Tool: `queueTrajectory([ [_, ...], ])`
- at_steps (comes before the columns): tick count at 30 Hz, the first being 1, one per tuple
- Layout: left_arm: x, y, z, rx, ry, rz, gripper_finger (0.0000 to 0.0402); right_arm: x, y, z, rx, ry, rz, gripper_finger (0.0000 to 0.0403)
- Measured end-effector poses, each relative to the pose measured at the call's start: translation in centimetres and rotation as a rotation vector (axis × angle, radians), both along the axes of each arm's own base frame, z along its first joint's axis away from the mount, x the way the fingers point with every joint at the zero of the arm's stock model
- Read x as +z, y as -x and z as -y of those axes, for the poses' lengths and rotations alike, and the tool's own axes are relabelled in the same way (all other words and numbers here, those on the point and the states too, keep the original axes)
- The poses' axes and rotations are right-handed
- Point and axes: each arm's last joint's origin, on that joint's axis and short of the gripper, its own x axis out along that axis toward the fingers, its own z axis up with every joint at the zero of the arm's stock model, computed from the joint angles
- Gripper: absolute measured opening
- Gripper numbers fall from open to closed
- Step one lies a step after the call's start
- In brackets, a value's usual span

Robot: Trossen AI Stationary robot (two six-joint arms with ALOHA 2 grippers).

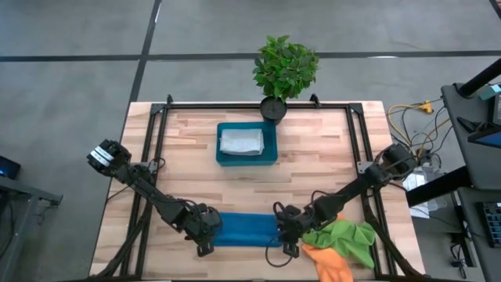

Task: Fold microfiber towels
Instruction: Fold the blue microfiber towel

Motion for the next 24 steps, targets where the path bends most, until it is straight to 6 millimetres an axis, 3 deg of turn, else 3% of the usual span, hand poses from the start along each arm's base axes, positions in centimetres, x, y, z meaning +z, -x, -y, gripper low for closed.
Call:
queueTrajectory([
  [4,0.0,0.0,0.0,-0.006,0.010,-0.006,0.0001,0.6,0.0,0.0,-0.045,0.032,0.031,0.0081],
  [15,0.1,0.0,0.1,-0.010,0.017,-0.005,0.0001,-2.0,0.1,0.2,-0.039,0.096,-0.065,0.0103],
  [18,0.1,0.0,0.1,-0.011,0.017,-0.005,0.0001,-1.9,-0.2,0.0,-0.024,0.101,-0.054,0.0088],
  [24,0.2,0.0,0.0,-0.027,0.009,0.000,0.0000,-1.5,-0.4,-0.2,0.020,0.130,-0.041,0.0016],
])
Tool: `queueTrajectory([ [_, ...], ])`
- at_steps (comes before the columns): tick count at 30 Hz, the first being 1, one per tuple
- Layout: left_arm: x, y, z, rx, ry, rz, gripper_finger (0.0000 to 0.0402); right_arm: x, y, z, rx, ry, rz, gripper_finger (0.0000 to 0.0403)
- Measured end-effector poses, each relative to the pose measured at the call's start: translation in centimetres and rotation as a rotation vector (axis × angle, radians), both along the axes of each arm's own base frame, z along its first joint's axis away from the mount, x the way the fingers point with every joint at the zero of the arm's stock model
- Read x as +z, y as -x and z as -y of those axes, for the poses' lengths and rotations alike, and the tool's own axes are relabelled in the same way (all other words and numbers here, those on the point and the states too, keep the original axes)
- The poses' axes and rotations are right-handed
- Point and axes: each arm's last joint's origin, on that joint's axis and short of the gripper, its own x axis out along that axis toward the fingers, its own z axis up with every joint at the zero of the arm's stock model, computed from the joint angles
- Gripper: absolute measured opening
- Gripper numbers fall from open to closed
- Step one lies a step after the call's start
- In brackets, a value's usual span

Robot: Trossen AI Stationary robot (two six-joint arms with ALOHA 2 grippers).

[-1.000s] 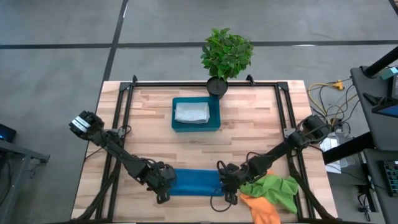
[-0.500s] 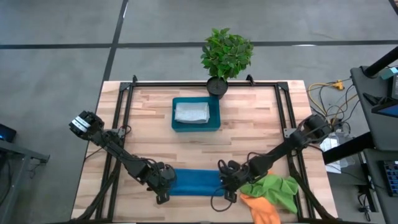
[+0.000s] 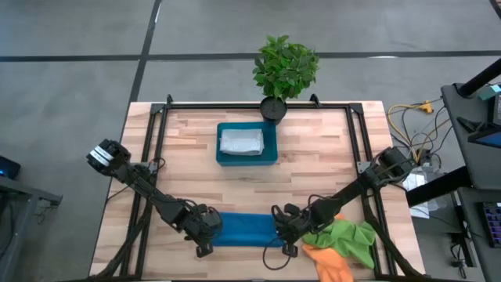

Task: Fold microfiber towels
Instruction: Fold the blue microfiber towel

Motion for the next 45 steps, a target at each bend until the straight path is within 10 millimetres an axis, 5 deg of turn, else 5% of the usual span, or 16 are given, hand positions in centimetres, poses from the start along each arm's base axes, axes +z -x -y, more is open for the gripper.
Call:
queueTrajectory([
  [13,0.7,0.3,-0.3,-0.014,-0.016,0.009,0.0000,0.5,0.1,-0.1,0.034,0.029,0.006,0.0018],
  [23,0.7,0.2,-0.5,-0.015,-0.018,0.013,0.0000,0.0,-0.3,-0.1,0.047,0.089,0.056,0.0150],
  [27,0.7,0.2,-0.5,-0.014,-0.018,0.013,0.0000,-0.9,-0.7,-0.4,0.103,0.137,0.045,0.0173],
  [32,0.7,0.2,-0.5,-0.014,-0.018,0.014,0.0000,-1.1,-1.6,-0.8,0.109,0.178,0.010,0.0144],
  [40,0.7,0.2,-0.5,-0.014,-0.019,0.012,0.0000,0.5,-2.2,-1.2,0.122,0.277,0.028,0.0020],
  [45,0.7,0.2,-0.5,-0.014,-0.021,0.009,0.0000,1.5,-2.2,-1.1,0.119,0.280,0.039,0.0014],
])
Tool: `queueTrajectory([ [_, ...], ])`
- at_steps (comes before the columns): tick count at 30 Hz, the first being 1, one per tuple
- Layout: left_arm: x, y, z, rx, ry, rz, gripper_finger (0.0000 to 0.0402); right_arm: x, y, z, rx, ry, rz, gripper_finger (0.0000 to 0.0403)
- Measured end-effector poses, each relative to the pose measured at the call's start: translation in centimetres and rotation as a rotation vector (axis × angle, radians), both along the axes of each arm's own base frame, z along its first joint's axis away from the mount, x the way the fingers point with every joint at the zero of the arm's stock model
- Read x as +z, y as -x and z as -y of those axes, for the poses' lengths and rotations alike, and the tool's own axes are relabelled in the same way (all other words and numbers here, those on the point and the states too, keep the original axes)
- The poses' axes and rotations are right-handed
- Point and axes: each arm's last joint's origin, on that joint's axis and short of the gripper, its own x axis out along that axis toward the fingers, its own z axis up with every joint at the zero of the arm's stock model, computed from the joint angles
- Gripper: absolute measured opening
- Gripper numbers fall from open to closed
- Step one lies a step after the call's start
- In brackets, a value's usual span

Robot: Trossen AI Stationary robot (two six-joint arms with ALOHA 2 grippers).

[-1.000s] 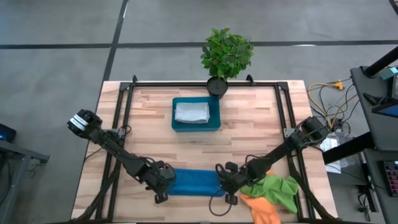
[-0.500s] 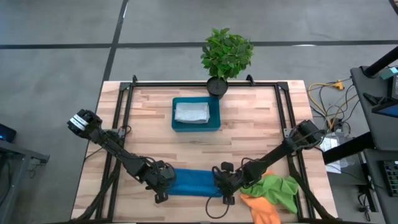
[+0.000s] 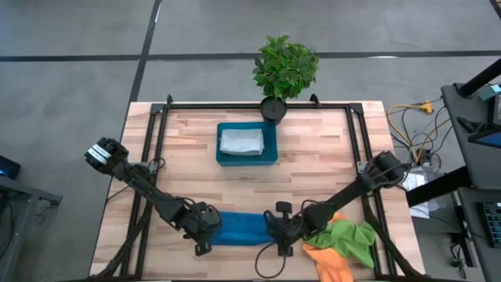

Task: Fold microfiber towels
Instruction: Fold the blue microfiber towel

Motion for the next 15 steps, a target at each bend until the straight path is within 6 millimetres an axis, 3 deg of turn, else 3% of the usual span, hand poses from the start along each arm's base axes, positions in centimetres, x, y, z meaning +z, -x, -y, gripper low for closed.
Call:
queueTrajectory([
  [7,0.44,0.27,-0.20,-0.010,-0.007,0.000,0.0000,1.10,0.40,0.25,0.000,-0.006,0.007,0.0014],
  [15,0.85,0.26,-0.32,-0.023,-0.006,0.021,0.0000,0.29,0.60,0.47,0.002,-0.005,-0.005,0.0013],
])
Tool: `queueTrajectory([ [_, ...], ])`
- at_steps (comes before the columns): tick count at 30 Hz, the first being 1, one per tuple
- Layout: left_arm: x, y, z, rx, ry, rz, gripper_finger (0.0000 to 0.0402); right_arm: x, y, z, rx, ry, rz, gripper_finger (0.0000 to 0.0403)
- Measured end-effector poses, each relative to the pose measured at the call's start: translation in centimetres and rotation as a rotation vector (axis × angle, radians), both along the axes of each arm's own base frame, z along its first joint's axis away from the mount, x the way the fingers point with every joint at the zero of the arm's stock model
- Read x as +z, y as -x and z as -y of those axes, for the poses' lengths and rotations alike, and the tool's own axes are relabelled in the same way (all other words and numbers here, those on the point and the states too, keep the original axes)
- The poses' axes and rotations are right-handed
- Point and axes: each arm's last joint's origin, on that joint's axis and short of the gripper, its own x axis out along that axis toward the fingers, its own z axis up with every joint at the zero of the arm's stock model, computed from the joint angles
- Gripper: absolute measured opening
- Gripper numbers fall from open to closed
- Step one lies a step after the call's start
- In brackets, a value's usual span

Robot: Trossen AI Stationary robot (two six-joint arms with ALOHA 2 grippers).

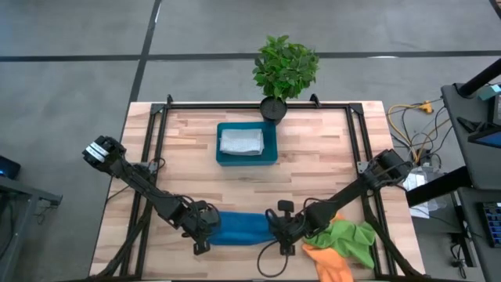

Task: Fold microfiber towels
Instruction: Fold the blue microfiber towel

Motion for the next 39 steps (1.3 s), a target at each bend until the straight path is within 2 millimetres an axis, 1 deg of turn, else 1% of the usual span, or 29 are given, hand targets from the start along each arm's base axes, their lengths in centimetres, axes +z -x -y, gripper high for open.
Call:
queueTrajectory([
  [5,0.0,0.0,0.0,-0.002,-0.002,0.001,0.0000,-0.7,0.2,0.1,-0.001,-0.015,0.024,0.0020],
  [11,0.0,0.0,0.0,-0.002,-0.003,0.002,0.0000,-1.0,0.3,0.2,-0.004,-0.022,0.031,0.0060],
  [14,0.0,0.0,0.0,-0.002,-0.003,0.002,0.0000,-1.0,0.3,0.2,-0.004,-0.023,0.032,0.0072],
  [17,0.0,0.0,0.0,-0.002,-0.003,0.002,0.0000,-1.0,0.3,0.2,-0.007,-0.025,0.032,0.0071],
  [23,0.0,0.0,0.0,-0.001,-0.004,0.002,0.0000,-1.0,0.2,0.1,0.003,-0.042,0.028,0.0048],
  [26,0.0,0.0,0.0,-0.001,-0.004,0.002,0.0000,-1.4,0.5,0.2,0.006,-0.064,-0.002,0.0043],
  [30,0.0,0.0,0.0,-0.001,-0.004,0.002,0.0000,-2.0,0.9,0.5,-0.029,-0.075,-0.028,0.0055],
  [35,0.0,0.0,0.0,0.000,-0.003,0.002,0.0000,-2.1,1.0,0.5,-0.028,-0.075,-0.028,0.0078],
  [37,0.0,0.0,0.0,0.000,-0.003,0.002,0.0000,-2.0,1.0,0.5,-0.027,-0.074,-0.029,0.0077],
  [39,0.0,0.0,0.0,0.000,-0.003,0.002,0.0000,-2.0,1.0,0.5,-0.019,-0.081,-0.034,0.0064],
])
